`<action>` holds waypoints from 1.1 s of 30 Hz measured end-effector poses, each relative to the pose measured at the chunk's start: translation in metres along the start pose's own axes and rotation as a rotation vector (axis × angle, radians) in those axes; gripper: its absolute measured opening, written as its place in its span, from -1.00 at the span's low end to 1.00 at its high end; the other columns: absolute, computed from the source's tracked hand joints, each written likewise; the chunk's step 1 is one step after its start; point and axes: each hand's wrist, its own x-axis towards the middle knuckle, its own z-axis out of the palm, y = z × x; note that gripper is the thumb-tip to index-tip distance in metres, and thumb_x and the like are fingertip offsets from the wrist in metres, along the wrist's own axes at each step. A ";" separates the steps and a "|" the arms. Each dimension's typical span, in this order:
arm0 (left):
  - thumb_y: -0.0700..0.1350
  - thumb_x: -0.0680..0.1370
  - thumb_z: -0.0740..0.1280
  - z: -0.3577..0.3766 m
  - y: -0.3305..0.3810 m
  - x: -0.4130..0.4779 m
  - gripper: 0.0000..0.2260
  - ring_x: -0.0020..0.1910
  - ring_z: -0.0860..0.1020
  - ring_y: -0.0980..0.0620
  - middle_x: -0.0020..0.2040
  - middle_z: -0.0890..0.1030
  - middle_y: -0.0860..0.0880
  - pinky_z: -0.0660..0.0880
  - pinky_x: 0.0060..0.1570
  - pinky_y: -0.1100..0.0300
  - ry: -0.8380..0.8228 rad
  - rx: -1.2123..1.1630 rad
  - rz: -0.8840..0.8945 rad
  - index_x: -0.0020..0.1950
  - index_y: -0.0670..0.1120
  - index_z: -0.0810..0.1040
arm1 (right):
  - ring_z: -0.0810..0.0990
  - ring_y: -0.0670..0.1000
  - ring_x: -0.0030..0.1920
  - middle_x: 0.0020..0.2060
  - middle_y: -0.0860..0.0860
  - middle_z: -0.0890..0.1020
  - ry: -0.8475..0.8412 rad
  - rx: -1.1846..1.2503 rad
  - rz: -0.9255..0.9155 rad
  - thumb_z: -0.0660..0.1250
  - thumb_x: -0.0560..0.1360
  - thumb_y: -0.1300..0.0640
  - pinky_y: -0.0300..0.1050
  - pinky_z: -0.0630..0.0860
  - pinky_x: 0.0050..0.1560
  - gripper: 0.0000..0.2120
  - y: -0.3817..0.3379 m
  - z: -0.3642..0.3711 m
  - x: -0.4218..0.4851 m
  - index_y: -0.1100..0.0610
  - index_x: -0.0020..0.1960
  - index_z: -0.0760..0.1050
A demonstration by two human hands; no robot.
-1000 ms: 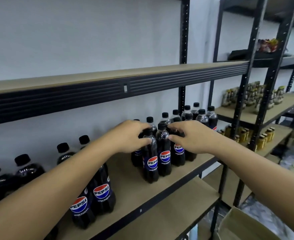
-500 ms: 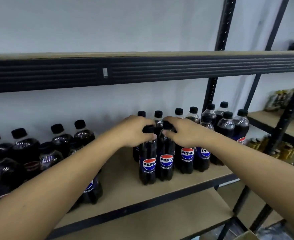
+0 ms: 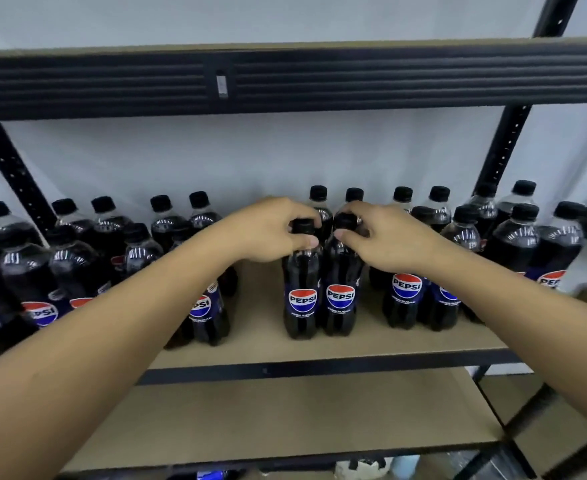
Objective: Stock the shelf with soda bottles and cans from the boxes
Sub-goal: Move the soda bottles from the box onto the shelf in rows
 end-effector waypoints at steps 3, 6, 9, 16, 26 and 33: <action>0.12 0.59 0.39 -0.002 -0.009 -0.011 -0.76 0.09 0.58 0.08 0.18 0.63 0.10 0.50 0.22 0.05 0.006 -0.014 -0.035 0.26 0.20 0.57 | 0.57 0.00 -0.12 -0.16 -0.10 0.58 0.013 0.003 -0.052 0.30 0.62 -0.06 -0.12 0.40 -0.15 -0.69 -0.008 0.005 0.001 0.04 0.30 0.49; 0.10 0.60 0.39 -0.007 -0.016 -0.023 -0.75 0.12 0.57 0.09 0.19 0.64 0.11 0.48 0.21 0.11 0.008 -0.007 -0.058 0.29 0.19 0.57 | 0.52 -0.04 -0.09 -0.13 -0.09 0.55 0.024 0.038 -0.101 0.32 0.62 -0.04 -0.19 0.33 -0.14 -0.68 -0.017 0.011 0.004 0.06 0.31 0.51; 0.12 0.60 0.39 -0.013 -0.023 -0.032 -0.76 0.10 0.58 0.11 0.15 0.63 0.15 0.49 0.20 0.10 0.015 0.015 -0.075 0.27 0.23 0.57 | 0.60 0.01 -0.03 -0.01 -0.03 0.65 0.020 0.058 -0.129 0.31 0.61 -0.10 -0.14 0.45 -0.06 -0.66 -0.025 0.018 0.008 0.02 0.32 0.51; 0.14 0.59 0.39 -0.017 -0.032 -0.040 -0.77 -0.04 0.60 0.25 0.06 0.65 0.20 0.56 0.17 0.07 0.016 0.018 -0.066 0.24 0.26 0.56 | 0.61 0.01 -0.10 -0.15 -0.08 0.62 0.009 0.020 -0.158 0.28 0.60 -0.15 -0.04 0.56 -0.06 -0.65 -0.031 0.023 0.011 0.00 0.30 0.48; 0.25 0.59 0.32 -0.043 -0.022 -0.009 -0.61 0.28 0.53 0.19 0.33 0.58 0.19 0.44 0.36 0.13 -0.018 0.009 -0.012 0.41 0.23 0.53 | 0.55 -0.10 0.23 0.33 -0.10 0.58 -0.102 0.101 -0.013 0.20 0.62 -0.26 -0.16 0.44 0.16 -0.53 -0.025 -0.020 0.012 -0.13 0.47 0.41; 0.15 0.60 0.35 -0.043 -0.004 0.062 -0.56 0.25 0.53 0.05 0.38 0.54 0.02 0.44 0.20 0.15 0.002 0.142 0.028 0.47 0.13 0.46 | 0.42 0.09 0.43 0.45 0.04 0.47 -0.047 -0.156 0.129 0.23 0.64 -0.13 -0.02 0.40 0.40 -0.49 0.005 -0.036 0.048 0.02 0.53 0.35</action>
